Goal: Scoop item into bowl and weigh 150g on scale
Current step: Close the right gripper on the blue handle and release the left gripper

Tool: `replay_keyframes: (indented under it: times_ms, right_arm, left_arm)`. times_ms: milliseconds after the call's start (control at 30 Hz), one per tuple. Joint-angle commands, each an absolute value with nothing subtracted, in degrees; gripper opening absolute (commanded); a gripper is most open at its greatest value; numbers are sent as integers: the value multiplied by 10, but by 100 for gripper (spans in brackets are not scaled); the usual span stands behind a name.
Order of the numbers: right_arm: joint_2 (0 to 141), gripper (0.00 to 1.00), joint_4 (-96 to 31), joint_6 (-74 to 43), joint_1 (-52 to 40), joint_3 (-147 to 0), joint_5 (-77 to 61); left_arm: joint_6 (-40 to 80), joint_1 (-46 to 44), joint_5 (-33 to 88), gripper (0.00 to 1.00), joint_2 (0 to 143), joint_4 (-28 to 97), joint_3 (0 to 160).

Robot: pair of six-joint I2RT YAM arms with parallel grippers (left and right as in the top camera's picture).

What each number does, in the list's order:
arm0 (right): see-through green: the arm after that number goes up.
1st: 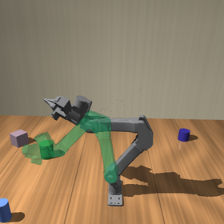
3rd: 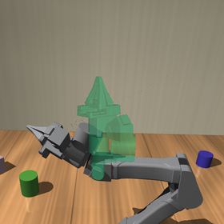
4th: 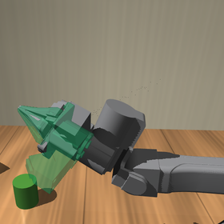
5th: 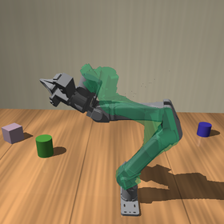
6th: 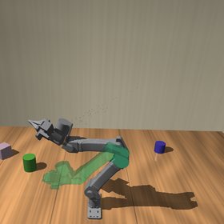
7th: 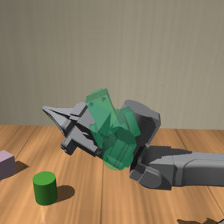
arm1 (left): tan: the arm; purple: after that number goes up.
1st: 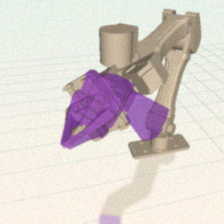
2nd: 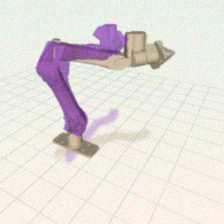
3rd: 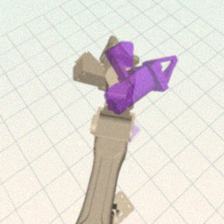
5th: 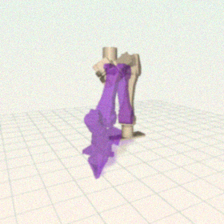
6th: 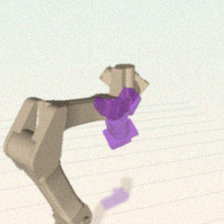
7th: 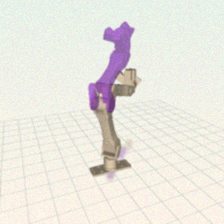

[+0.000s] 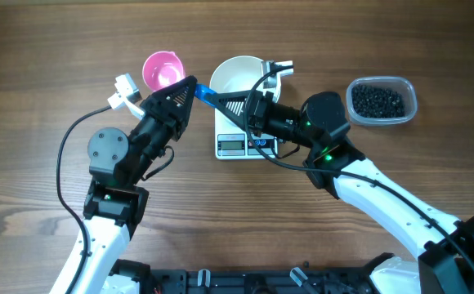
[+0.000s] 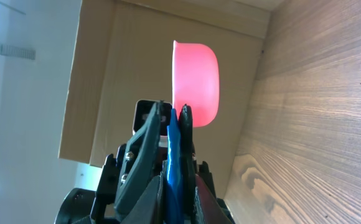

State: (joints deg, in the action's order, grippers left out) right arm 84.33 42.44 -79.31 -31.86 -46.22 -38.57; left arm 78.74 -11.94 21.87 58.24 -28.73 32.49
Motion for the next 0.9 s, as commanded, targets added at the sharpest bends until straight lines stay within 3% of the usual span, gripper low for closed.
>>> replay_keyframes:
  times_ms: [0,33,133,267,333,433,867]
  right_arm:
    - [849,4,430,-797,-321,-465,-395]
    - [849,4,430,-797,-321,-465,-396]
    - [849,6,430,-797,-321,-465,-395]
    - [849,51,450,-799,-321,-465,-395]
    - [849,63,463,-811,-321,-465,-395]
    - [849,67,469,-825,-321,-465,-390]
    - [849,67,469,-870,-321,-465,-389]
  left_arm:
    - [783,-117,209,9,585,-289,322]
    - [783,-117,209,4,585,-289,322]
    - [783,-117,209,4,585,-289,322]
    - [783,-117,210,4,585,-289,322]
    - [783,-117,211,4,585,-289,322]
    - [783,-118,212,4,585,-289,322]
    - [785,-123,225,4,585,-289,322]
